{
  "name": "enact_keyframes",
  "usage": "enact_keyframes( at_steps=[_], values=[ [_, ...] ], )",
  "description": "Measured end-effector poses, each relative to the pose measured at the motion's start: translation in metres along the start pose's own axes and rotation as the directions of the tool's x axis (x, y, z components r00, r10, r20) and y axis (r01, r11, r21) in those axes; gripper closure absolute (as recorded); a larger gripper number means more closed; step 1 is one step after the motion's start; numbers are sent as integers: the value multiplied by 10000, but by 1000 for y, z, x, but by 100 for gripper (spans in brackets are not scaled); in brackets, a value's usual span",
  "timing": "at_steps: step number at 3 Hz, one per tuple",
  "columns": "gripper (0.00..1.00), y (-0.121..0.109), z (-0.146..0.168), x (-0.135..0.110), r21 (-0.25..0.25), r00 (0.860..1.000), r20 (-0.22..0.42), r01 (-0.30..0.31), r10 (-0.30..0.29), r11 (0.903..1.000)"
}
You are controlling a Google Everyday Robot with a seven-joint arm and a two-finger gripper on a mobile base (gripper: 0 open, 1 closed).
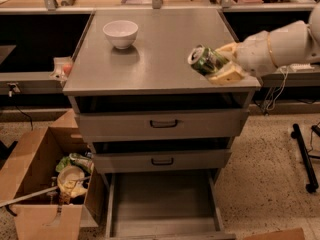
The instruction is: Pick green can from bottom drawer and place on counter
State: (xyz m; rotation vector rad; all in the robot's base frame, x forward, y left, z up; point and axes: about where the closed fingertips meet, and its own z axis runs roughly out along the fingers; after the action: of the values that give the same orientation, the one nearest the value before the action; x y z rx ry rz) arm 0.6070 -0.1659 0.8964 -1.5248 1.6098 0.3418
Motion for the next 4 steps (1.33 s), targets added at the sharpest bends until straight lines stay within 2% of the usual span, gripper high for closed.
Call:
enact_keyframes(
  at_steps=[1, 2, 3, 4],
  values=[
    [100, -50, 12, -6, 329, 9929, -622, -994, 1013, 9945],
    [100, -83, 33, 2, 409, 9725, -1397, -1823, 1863, 9824],
    [100, -108, 59, 11, 323, 9490, -2076, -2358, 2373, 9713],
    [100, -124, 95, 17, -11, 9273, -2655, -2740, 2639, 9617]
  ],
)
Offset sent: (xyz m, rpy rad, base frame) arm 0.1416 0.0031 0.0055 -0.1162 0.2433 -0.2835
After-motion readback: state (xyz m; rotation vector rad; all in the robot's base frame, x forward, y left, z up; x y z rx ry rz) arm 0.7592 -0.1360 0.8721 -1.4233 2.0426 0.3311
